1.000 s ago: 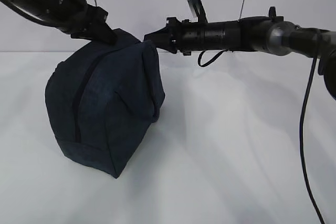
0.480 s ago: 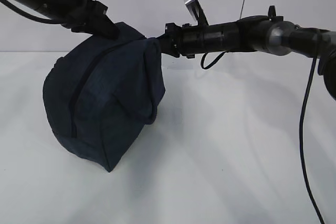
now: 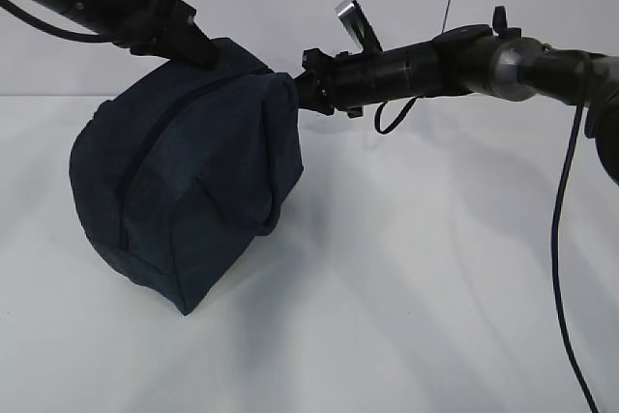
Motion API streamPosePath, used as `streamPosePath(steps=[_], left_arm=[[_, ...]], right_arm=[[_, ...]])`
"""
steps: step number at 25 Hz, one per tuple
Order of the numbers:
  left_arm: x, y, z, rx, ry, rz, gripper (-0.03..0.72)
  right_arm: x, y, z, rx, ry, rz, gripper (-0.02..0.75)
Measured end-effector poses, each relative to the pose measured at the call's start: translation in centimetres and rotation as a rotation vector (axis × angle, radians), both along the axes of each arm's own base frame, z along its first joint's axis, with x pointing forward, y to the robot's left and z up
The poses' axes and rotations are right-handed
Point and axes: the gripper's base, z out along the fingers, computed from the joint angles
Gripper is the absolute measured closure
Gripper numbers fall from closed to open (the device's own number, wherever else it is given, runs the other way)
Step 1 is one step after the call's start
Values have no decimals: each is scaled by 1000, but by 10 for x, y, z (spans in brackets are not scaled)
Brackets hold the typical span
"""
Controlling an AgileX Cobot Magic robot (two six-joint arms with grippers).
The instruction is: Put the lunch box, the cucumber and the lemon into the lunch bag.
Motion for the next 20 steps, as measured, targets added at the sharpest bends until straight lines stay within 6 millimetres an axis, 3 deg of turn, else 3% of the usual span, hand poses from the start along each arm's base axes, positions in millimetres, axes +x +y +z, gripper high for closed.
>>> streamPosePath(steps=[7,9,12,15,17,20], left_arm=[[-1,0,0,3,0,-4,650],[-1,0,1,2,1,-7,650],[-4,0,6,-2,-3,-15,650],[-5,0,9,-6,-9,-14,650],[-5,0,9,-6,-6,-17,651],[-6,0,8,-4,-1,-23,651]], right_arm=[[0,1,0,4,30,-7,717],[0,1,1,14,32,-11,682],[3,-1,-1,13,32,-40,488],[5,-4,-3,52,46,-62,216],[6,-5,1,91,46,-69,127],[8,-9,8,134,32,-69,97]])
